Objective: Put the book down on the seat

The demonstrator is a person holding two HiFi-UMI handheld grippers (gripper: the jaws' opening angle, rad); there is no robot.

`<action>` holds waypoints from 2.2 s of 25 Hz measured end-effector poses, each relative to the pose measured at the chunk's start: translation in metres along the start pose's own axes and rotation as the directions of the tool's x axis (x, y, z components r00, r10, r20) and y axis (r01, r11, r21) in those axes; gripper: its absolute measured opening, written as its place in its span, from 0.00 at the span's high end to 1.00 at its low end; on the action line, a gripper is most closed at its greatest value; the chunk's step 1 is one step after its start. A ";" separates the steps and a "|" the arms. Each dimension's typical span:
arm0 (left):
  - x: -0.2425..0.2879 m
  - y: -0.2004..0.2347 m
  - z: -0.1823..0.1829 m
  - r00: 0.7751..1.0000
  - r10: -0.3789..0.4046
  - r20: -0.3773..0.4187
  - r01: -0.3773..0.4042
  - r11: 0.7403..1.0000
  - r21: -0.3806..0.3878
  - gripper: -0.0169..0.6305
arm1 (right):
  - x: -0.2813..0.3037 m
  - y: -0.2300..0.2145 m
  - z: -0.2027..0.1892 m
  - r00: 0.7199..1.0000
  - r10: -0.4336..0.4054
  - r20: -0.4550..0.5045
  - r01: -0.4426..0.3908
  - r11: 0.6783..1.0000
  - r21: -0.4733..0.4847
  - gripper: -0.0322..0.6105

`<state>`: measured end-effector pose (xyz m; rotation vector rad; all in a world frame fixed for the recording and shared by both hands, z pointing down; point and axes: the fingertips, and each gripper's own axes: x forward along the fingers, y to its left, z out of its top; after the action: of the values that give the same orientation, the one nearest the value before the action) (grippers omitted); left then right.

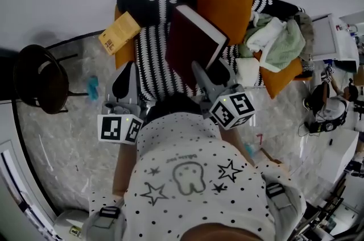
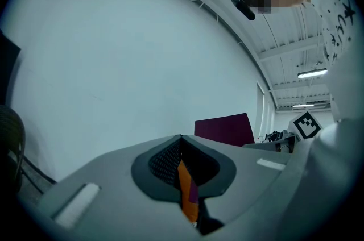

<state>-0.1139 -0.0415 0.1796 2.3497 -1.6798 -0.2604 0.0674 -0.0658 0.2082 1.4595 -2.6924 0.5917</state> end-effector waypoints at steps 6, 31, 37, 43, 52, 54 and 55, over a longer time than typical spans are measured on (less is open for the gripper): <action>0.023 -0.007 -0.006 0.999 0.054 0.007 -0.054 0.999 -0.001 0.98 | 0.015 -0.028 0.005 0.999 0.045 -0.026 -0.045 0.999 0.001 0.60; 0.077 -0.002 -0.017 0.997 0.065 -0.033 -0.065 0.998 -0.008 0.98 | 0.054 -0.068 0.004 0.995 0.060 -0.079 -0.056 0.997 0.053 0.60; 0.089 -0.002 -0.015 0.999 0.010 -0.040 -0.010 1.000 -0.002 0.98 | 0.055 -0.065 0.001 0.996 0.038 -0.080 -0.033 0.998 0.061 0.60; 0.094 -0.001 -0.013 0.999 -0.019 -0.034 0.019 1.000 -0.009 0.98 | 0.058 -0.062 0.002 0.996 0.031 -0.086 -0.027 0.998 0.049 0.60; 0.078 0.033 -0.019 0.998 0.055 -0.043 -0.055 0.998 -0.008 0.98 | 0.072 -0.043 -0.020 0.987 0.077 -0.141 -0.071 0.996 0.046 0.60; 0.076 0.040 -0.019 0.996 0.076 -0.038 -0.077 0.997 -0.008 0.98 | 0.073 -0.042 -0.027 0.984 0.083 -0.158 -0.076 0.996 0.050 0.60; 0.075 0.042 -0.020 0.996 0.086 -0.036 -0.087 0.996 -0.008 0.98 | 0.073 -0.042 -0.029 0.982 0.086 -0.166 -0.078 0.996 0.051 0.60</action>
<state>-0.1222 -0.1240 0.2104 2.2542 -1.7543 -0.2092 0.0557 -0.1356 0.2626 1.2506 -2.6343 0.7480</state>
